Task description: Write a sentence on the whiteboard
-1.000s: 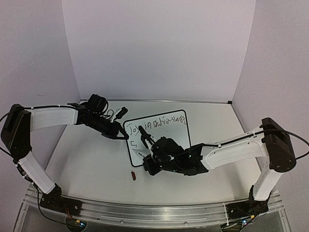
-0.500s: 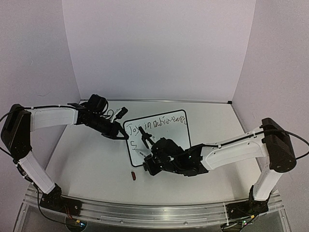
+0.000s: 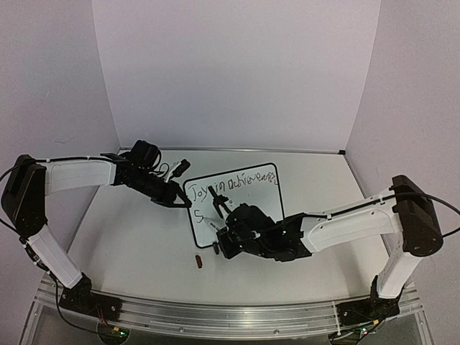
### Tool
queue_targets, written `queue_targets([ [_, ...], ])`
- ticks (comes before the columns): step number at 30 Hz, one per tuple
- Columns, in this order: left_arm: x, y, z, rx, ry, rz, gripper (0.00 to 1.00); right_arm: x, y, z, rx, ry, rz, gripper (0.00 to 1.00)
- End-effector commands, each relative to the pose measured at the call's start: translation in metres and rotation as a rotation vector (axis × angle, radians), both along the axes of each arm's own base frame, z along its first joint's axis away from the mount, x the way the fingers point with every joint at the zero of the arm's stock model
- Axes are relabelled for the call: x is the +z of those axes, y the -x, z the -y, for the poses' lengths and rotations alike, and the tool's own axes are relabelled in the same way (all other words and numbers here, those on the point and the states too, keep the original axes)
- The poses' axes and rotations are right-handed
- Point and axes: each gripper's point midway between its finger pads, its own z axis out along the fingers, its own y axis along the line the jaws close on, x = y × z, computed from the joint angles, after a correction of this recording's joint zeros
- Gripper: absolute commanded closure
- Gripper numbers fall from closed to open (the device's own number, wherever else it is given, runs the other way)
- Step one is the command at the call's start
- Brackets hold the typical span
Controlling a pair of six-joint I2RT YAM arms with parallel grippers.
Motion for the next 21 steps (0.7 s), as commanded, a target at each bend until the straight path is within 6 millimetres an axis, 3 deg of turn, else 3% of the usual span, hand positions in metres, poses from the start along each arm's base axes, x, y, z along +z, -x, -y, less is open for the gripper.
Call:
queue_targets([
  [1, 0.001, -0.014, -0.005, 0.044, -0.045, 0.043, 1.0, 0.035, -0.006, 0.008, -0.029, -0.059, 0.059, 1.0],
  [5, 0.0, -0.014, -0.005, 0.045, -0.046, 0.042, 1.0, 0.044, -0.007, 0.006, -0.022, -0.077, 0.077, 1.0],
  [21, 0.002, -0.014, -0.005, 0.044, -0.043, 0.046, 1.0, 0.025, -0.018, -0.001, -0.044, -0.03, 0.063, 1.0],
])
